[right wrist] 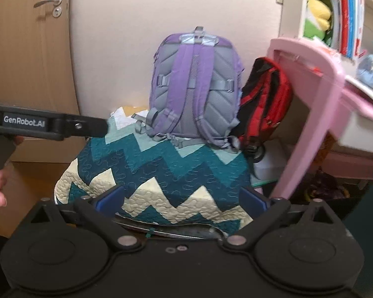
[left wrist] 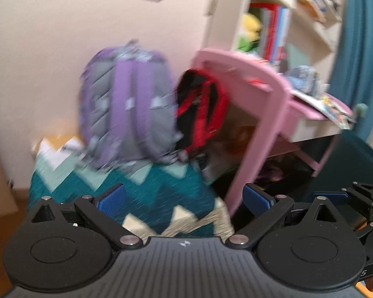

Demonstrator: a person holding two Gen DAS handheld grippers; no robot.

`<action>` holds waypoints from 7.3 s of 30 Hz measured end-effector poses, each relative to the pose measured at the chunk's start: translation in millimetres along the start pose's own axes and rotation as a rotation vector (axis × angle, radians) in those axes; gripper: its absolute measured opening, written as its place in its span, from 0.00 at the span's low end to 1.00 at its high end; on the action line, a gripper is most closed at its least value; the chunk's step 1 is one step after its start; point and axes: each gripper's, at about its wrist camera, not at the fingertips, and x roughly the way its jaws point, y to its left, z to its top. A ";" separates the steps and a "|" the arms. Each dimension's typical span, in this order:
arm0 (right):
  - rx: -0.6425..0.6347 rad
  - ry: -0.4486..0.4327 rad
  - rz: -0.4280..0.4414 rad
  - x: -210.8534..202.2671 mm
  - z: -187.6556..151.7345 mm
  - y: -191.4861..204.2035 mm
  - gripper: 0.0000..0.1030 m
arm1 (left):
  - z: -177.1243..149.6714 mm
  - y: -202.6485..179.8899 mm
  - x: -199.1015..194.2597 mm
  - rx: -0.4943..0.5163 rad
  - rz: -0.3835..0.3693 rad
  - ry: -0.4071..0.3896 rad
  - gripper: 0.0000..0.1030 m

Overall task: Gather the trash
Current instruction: 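Swing both open tools back toward the trash pile by the bench, then grasp white milk carton with left tool while right tool grasps white tissue, then lift milk carton and tissue and carry them over the teal bin, then open left tool dropping milk carton while right tool drops tissue into bin, then swing both open tools back down toward the trash under the bench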

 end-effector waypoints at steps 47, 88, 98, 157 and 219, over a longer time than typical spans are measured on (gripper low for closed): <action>-0.115 0.725 0.245 403.4 -306.1 54.0 0.72 | -423.6 170.2 309.9 0.023 0.206 1.001 0.99; 0.046 0.744 0.212 390.1 -295.3 57.3 0.00 | -424.7 159.5 300.3 -0.030 0.261 1.008 0.49; 0.143 0.642 0.161 307.5 -234.8 43.0 0.00 | -355.6 124.2 252.4 -0.029 0.270 0.863 0.49; 0.277 -0.161 -0.476 -198.3 47.1 -267.8 0.00 | 119.5 -299.9 1.6 0.247 -0.334 -0.172 0.48; 0.264 0.150 -0.374 -188.9 21.9 -260.5 0.56 | 90.1 -376.5 59.8 0.343 -0.342 0.087 0.76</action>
